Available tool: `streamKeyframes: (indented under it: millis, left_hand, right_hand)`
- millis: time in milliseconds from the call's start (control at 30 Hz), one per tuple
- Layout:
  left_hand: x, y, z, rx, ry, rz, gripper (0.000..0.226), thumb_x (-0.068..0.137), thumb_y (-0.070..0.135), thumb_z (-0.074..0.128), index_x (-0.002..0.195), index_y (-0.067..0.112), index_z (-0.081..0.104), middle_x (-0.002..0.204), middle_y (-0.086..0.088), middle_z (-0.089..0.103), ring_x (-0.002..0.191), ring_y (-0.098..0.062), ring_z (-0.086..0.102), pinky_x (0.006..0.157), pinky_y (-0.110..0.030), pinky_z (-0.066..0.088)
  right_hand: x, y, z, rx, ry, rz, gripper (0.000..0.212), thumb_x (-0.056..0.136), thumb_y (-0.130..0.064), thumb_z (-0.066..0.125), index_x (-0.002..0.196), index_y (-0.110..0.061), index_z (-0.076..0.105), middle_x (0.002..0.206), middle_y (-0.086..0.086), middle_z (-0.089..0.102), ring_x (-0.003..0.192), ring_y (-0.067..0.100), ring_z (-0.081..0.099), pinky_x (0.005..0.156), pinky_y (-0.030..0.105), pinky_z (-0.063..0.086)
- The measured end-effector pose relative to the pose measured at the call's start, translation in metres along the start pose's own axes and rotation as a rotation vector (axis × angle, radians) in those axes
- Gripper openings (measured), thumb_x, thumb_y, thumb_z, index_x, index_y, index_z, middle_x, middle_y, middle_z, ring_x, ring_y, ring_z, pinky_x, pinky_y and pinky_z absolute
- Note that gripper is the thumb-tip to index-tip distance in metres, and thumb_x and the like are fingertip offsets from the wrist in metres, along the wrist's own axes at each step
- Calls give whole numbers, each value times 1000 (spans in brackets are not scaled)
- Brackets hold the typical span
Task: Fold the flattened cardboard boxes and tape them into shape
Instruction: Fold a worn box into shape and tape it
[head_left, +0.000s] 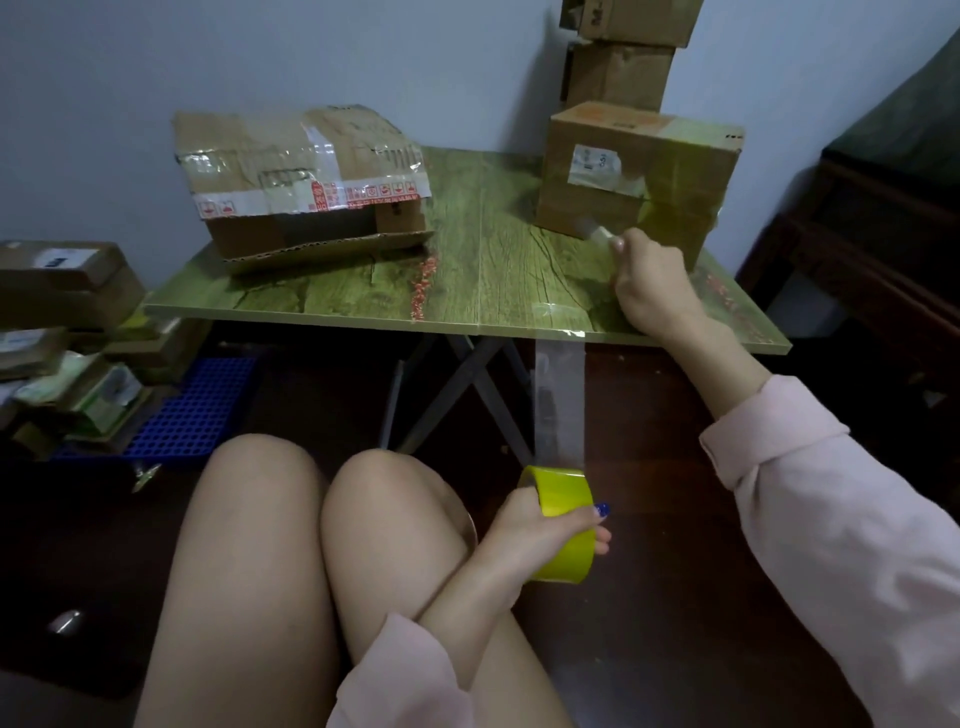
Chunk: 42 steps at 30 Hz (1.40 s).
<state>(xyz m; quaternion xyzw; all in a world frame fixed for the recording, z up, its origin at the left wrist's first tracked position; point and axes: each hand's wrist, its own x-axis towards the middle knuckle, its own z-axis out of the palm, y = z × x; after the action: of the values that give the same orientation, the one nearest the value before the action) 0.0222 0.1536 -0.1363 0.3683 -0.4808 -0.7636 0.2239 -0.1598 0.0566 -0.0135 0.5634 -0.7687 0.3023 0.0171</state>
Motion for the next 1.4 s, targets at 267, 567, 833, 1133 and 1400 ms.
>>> streamKeyframes:
  millis: [267, 567, 833, 1133, 1400]
  left_hand:
    - [-12, -2, 1, -9, 32, -11, 18, 96, 17, 52, 92, 0, 58, 62, -4, 70, 54, -12, 67, 52, -22, 53]
    - [-24, -11, 1, -70, 226, -51, 39, 87, 28, 67, 101, -5, 50, 87, -24, 67, 60, -26, 70, 57, -34, 55]
    - [-39, -11, 5, -216, 113, 51, 20, 93, 7, 55, 106, 14, 41, 104, -26, 58, 56, -31, 68, 60, -43, 58]
    - [-40, -10, 4, -168, 112, 86, 13, 93, 5, 55, 99, 10, 44, 95, -25, 59, 55, -28, 68, 59, -41, 57]
    - [-35, -9, 4, -141, 142, 79, 13, 91, 3, 57, 97, 11, 49, 85, -18, 64, 62, -35, 67, 65, -44, 56]
  right_hand:
    - [-63, -11, -17, 31, -75, -282, 41, 91, -48, 54, 82, -9, 44, 62, -5, 44, 55, 9, 41, 49, 24, 28]
    - [-85, -13, -24, 21, -130, -377, 30, 94, -30, 57, 75, -8, 52, 61, 3, 52, 60, 25, 53, 54, 31, 31]
    - [-140, 6, -37, -94, -253, -459, 19, 86, -32, 66, 98, -18, 73, 78, -4, 69, 74, 21, 65, 64, 39, 52]
    - [-142, -18, -32, -432, -330, -424, 24, 87, -35, 57, 107, -26, 69, 100, 3, 67, 97, 28, 61, 68, 30, 45]
    - [-139, -43, -35, -715, -354, -328, 31, 87, -33, 57, 115, -19, 59, 105, 6, 59, 98, 29, 59, 66, 30, 34]
